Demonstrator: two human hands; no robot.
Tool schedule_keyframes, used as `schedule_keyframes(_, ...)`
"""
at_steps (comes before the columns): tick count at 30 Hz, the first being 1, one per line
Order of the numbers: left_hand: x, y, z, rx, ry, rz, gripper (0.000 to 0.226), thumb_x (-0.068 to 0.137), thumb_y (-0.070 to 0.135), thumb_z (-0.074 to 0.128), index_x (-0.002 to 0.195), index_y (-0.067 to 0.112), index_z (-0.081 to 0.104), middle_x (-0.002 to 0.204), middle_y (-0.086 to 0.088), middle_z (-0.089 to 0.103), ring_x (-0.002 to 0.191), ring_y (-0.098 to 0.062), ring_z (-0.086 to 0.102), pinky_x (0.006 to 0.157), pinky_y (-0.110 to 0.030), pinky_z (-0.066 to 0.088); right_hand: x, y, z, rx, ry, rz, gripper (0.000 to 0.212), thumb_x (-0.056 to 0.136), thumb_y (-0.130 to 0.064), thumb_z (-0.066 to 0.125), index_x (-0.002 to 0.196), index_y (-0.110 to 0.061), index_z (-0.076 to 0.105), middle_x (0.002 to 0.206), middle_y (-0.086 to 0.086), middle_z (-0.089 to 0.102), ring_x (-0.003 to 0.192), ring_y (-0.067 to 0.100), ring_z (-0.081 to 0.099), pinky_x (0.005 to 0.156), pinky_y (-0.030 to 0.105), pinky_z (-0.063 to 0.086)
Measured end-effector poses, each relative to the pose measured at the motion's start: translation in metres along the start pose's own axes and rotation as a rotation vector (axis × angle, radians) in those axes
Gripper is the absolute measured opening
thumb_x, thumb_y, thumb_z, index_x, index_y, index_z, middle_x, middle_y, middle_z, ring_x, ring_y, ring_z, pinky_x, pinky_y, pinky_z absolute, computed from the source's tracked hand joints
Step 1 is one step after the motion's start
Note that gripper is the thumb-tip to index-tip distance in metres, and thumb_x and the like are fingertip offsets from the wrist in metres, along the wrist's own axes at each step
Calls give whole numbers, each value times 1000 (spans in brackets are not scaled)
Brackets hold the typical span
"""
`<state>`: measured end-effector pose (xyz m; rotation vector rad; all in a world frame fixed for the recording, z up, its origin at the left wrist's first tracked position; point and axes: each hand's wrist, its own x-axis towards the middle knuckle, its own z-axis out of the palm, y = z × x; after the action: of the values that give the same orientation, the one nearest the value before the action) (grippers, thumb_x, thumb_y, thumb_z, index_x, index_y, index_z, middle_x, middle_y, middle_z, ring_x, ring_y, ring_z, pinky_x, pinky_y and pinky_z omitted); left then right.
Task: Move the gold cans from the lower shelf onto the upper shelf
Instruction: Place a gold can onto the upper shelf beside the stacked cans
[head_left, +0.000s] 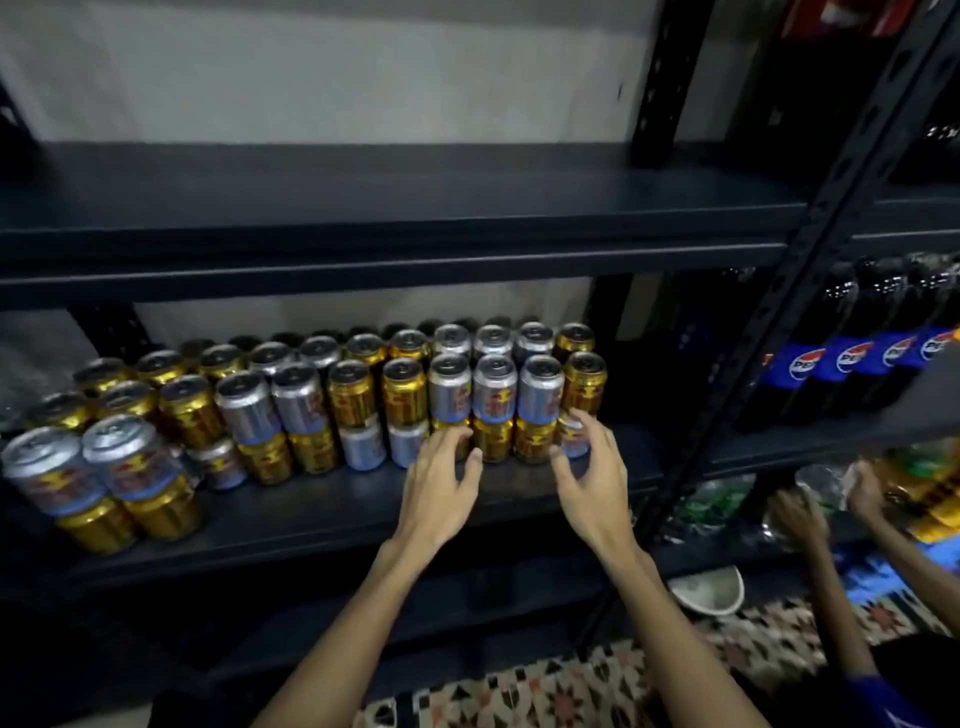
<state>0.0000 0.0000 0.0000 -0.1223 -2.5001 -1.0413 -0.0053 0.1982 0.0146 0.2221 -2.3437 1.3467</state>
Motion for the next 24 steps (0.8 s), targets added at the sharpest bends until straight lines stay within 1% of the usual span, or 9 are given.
schedule_keyframes(3,10,10,5,15,25,17,27,100,34,50,121,20,56,119,2,60,111,-18,57,90,-39,49,12,12,-11,-22,-20,48,47,100,-20,63,145,-20,48,132,-11,45,116,-9,39,91,-4,27)
schedule_keyframes(6,18,29,-4,-1,97,117,25,97,29,50,116,16,60,114,2,59,108,-18,57,89,-46,49,24,22,-16,-7,-39,71,53,98,-18,65,147,-20,45,143,-3,44,129,7,44,106,20,36)
schedule_keyframes(8,28,50,-19,3,224,258,20,94,19,53,108,10,65,113,-1,59,106,-18,57,87,-45,50,37,28,-17,5,-39,88,63,96,-16,67,152,-24,39,151,3,37,138,17,41,111,30,37)
schedule_keyframes(11,54,88,-51,43,430,438,17,90,10,58,102,3,69,115,-13,61,107,-22,56,89,-38,47,58,30,-15,31,-49,148,81,92,-14,70,156,-38,27,161,4,20,149,25,28,112,32,33)
schedule_keyframes(14,85,106,-76,116,514,551,19,87,9,62,105,4,68,124,-18,58,112,-25,51,91,-34,40,78,24,-10,4,-90,196,86,92,-14,72,158,-38,23,168,9,7,153,30,16,115,43,30)
schedule_keyframes(17,103,105,-89,233,528,601,28,85,12,65,113,9,66,131,-17,56,119,-24,47,92,-34,33,93,24,-1,-74,-106,218,77,92,-18,74,153,-34,30,167,11,11,152,33,19,114,44,32)
schedule_keyframes(19,107,102,-94,292,558,609,32,85,15,65,117,12,65,132,-15,56,122,-24,46,93,-36,32,99,28,6,-127,-123,234,73,92,-17,74,150,-34,33,161,11,22,147,35,30,111,44,37)
schedule_keyframes(21,110,101,-99,307,589,617,34,85,18,64,119,14,64,135,-14,55,125,-24,44,95,-38,32,102,34,10,-157,-126,242,75,91,-11,73,150,-35,33,148,12,36,135,37,44,105,45,42)
schedule_keyframes(24,117,96,-109,342,623,616,37,84,22,65,121,17,65,141,-12,52,133,-23,41,95,-40,30,104,36,12,-184,-111,261,80,88,-4,73,151,-30,32,139,12,43,129,37,48,104,44,41)
